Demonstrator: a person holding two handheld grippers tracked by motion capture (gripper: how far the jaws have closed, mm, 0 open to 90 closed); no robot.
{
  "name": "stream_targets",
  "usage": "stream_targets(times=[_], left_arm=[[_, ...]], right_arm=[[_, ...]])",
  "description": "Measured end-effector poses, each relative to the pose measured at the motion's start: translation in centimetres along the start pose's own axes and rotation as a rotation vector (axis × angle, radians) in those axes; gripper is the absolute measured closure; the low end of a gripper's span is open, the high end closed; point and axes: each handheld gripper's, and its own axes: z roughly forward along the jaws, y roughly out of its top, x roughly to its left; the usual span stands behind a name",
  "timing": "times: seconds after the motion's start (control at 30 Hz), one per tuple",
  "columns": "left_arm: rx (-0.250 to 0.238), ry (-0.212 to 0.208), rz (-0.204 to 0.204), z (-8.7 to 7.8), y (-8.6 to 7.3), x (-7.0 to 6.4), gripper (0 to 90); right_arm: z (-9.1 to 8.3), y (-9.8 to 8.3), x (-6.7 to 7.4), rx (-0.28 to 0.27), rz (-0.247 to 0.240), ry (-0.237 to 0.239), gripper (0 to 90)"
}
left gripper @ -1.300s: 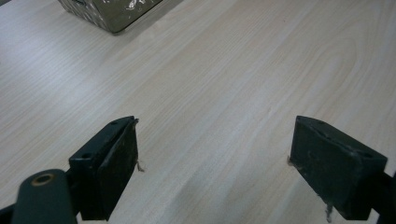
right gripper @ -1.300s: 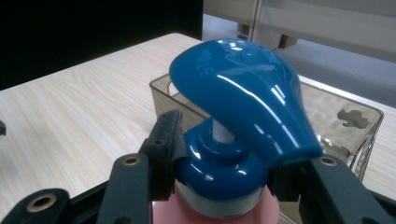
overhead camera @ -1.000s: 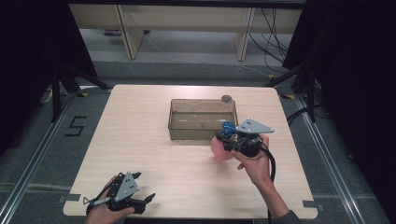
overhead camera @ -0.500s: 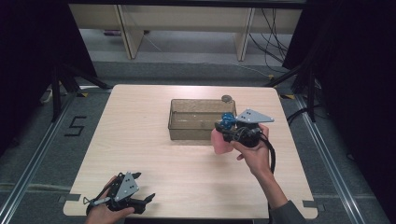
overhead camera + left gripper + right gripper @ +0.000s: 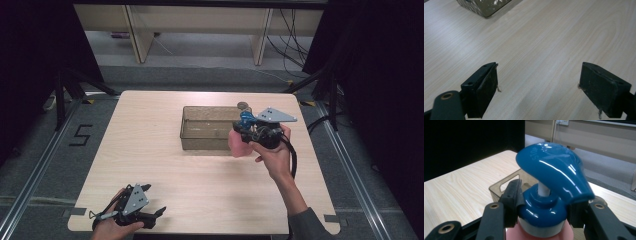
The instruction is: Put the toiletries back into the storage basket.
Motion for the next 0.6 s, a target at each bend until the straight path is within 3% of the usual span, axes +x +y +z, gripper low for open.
stream_targets(times=[0.1, 0.23, 0.27, 0.3, 0.43, 0.47, 0.6], left_arm=[[-0.003, -0.009, 0.001, 0.0, 0.0, 0.1, 14.8], [-0.001, -0.013, -0.001, -0.1, 0.0, 0.1, 14.8], [-0.019, -0.012, -0.023, 0.0, 0.0, 0.0, 14.8], [0.0, -0.013, 0.004, -0.1, 0.1, 0.1, 14.8], [-0.003, -0.01, 0.001, -0.1, 0.0, 0.1, 14.8], [-0.017, -0.009, -0.026, 0.0, 0.0, -0.1, 14.8], [-0.002, -0.014, -0.003, -0.1, 0.0, 0.1, 14.8]], right_arm=[[0.2, 0.5, -0.3, 0.003, -0.015, -0.002, 53.5], [0.6, 1.0, -0.7, -0.003, 0.01, 0.008, 53.5], [0.7, 1.1, -0.7, -0.004, 0.017, -0.008, 53.5], [0.8, 1.2, -1.0, -0.003, 0.004, 0.008, 53.5], [1.2, 1.5, -1.3, 0.004, 0.027, -0.01, 53.5], [1.4, 1.6, -1.5, -0.004, 0.019, -0.009, 53.5], [2.0, 2.0, -2.0, -0.001, 0.031, -0.027, 53.5]])
